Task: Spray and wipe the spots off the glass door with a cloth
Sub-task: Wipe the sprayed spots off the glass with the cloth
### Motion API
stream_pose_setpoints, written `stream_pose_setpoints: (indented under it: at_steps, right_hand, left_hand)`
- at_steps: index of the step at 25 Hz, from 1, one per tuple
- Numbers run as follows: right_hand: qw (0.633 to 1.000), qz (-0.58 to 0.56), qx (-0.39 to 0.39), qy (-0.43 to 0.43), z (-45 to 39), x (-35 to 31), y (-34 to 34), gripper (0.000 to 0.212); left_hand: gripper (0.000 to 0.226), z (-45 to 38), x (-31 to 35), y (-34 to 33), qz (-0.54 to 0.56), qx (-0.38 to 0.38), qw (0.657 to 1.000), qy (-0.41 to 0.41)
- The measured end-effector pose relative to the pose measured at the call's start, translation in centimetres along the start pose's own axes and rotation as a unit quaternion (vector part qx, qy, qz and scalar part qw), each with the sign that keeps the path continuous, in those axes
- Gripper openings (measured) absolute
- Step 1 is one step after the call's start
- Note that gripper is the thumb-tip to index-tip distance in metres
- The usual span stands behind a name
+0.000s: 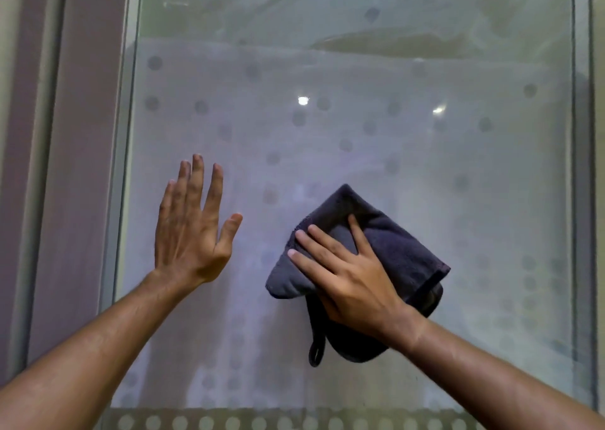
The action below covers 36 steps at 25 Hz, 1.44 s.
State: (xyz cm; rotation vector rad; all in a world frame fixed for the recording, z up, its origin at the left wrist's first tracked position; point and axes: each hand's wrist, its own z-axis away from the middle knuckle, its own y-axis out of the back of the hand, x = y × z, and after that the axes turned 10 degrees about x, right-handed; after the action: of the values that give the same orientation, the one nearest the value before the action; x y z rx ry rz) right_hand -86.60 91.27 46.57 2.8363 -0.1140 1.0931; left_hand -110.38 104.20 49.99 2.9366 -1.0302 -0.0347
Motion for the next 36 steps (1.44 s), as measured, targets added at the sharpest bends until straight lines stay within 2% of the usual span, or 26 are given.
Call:
stream_pose_setpoints:
  at_steps: [3,6,9,11,14,19,22,24,28,30,32,36]
  right_hand:
    - [0.998,0.033,0.039,-0.035,-1.5,1.3,0.4,0.047]
    - [0.984,0.064,0.079,-0.147,-5.6,3.3,0.6,0.048]
    - [0.960,0.061,0.075,-0.264,-10.2,5.6,0.7,0.055]
    - [0.953,0.042,0.066,-0.292,-12.3,5.8,0.3,0.060]
    - [0.962,0.031,0.060,-0.264,-12.2,3.6,-0.8,0.057]
    - [0.987,0.037,0.039,-0.153,-7.2,-1.5,-1.9,0.062]
    - [0.992,0.050,0.026,-0.109,-5.8,-2.0,-2.1,0.060]
    - [0.989,0.066,0.038,-0.127,-6.7,-1.1,-2.2,0.054]
    - [0.956,0.084,0.081,-0.270,-11.5,1.7,-2.3,0.052]
    - [0.943,0.076,0.082,-0.314,-13.9,2.6,-2.4,0.053]
    - [0.951,0.070,0.073,-0.293,-15.1,2.8,-2.5,0.054]
    - [0.981,0.036,0.071,-0.179,-12.0,0.8,-2.3,0.055]
  left_hand:
    - [0.080,0.0,0.0,-0.1,-0.003,0.000,1.000,-0.002]
    - [0.080,0.0,0.0,0.0,-0.002,-0.003,1.000,-0.002]
    - [0.080,0.0,0.1,0.1,0.000,-0.003,1.000,-0.003]
    - [0.080,0.0,0.1,0.1,0.000,-0.002,1.000,-0.003]
    - [0.080,0.0,-0.1,0.2,0.000,-0.008,1.000,-0.006]
    - [0.077,0.1,-0.5,0.3,0.006,-0.011,1.000,-0.020]
    - [0.076,0.1,-0.5,0.3,0.007,-0.013,1.000,-0.024]
    - [0.076,0.2,-0.5,0.3,0.007,-0.013,1.000,-0.022]
    - [0.077,0.2,-0.7,0.3,0.005,-0.013,1.000,-0.024]
    - [0.078,0.1,-0.7,0.2,0.003,-0.011,0.999,-0.030]
    - [0.077,0.1,-0.7,0.1,0.003,-0.007,0.999,-0.034]
    - [0.074,0.6,-1.8,0.3,0.016,-0.006,1.000,-0.025]
